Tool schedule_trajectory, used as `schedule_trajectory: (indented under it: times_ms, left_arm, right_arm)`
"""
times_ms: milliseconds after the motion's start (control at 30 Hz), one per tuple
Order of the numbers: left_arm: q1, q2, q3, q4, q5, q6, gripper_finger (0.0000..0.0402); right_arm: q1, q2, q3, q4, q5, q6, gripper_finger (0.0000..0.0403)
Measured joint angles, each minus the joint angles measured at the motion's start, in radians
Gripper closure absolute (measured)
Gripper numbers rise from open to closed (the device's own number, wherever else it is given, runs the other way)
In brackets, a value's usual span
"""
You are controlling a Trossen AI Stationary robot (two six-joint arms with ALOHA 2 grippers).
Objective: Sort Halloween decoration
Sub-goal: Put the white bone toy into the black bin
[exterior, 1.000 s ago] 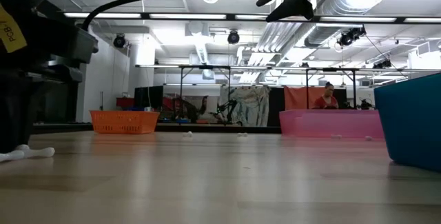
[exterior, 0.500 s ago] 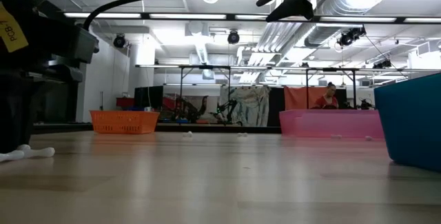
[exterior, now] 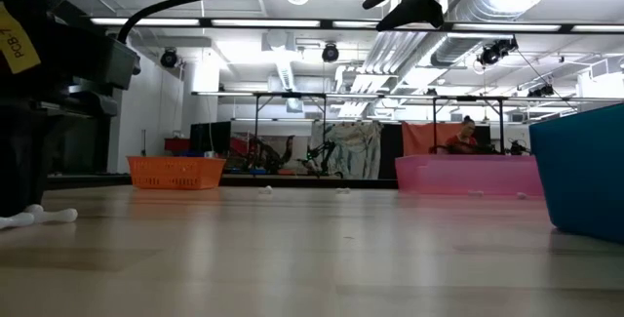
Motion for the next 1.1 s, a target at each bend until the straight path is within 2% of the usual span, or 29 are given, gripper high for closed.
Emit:
schedule_trajectory:
  times_ms: [833, 1100]
  left_arm:
    - [0.001, 0.0, 0.0, 0.0, 0.002, 0.003, 0.0401]
    - [0.044, 0.0, 0.0, 0.0, 0.035, 0.053, 0.0401]
  right_arm:
    - [0.0, 0.0, 0.0, 0.0, 0.0, 0.0, 0.0155]
    - [0.0, 0.0, 0.0, 0.0, 0.0, 0.0, 0.0155]
